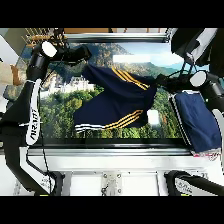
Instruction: Fold the clothes and pants, and hang the long-sleeved shirts on hangers.
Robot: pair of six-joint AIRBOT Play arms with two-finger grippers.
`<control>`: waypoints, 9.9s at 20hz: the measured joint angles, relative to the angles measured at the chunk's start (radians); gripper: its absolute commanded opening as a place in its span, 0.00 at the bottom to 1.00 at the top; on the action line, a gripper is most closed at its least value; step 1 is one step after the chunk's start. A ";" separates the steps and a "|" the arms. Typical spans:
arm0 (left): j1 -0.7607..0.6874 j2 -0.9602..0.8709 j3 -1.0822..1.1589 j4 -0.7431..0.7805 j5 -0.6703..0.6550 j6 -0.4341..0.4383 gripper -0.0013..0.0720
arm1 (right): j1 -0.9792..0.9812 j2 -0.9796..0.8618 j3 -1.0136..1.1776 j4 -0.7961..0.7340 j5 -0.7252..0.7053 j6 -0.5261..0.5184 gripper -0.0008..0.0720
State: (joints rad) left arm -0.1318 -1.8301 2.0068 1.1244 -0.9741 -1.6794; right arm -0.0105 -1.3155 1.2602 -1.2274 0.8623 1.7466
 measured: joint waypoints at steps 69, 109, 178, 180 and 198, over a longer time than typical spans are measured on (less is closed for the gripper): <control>0.248 0.439 -0.978 -0.143 -0.348 0.216 0.03 | 0.063 0.350 -0.555 0.060 0.171 -0.210 0.04; 0.195 0.710 -0.790 -0.286 -0.200 0.235 0.03 | 0.013 0.410 -0.185 0.061 0.209 -0.199 0.04; 0.081 1.175 -1.324 -0.128 -0.062 0.045 0.03 | -0.239 0.230 -0.374 0.076 0.386 -0.359 1.00; 0.072 1.192 -1.336 -0.152 -0.063 0.039 0.03 | -0.300 0.169 -0.375 0.138 0.391 -0.427 1.00; -0.232 0.946 -1.260 -0.183 0.014 -0.060 0.03 | -0.312 -0.293 -0.373 0.519 0.398 -0.880 1.00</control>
State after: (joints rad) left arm -0.3637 -0.8837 0.7467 0.9413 -0.9600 -1.7390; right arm -0.3222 -1.6081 0.8867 -0.7082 1.2602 0.8665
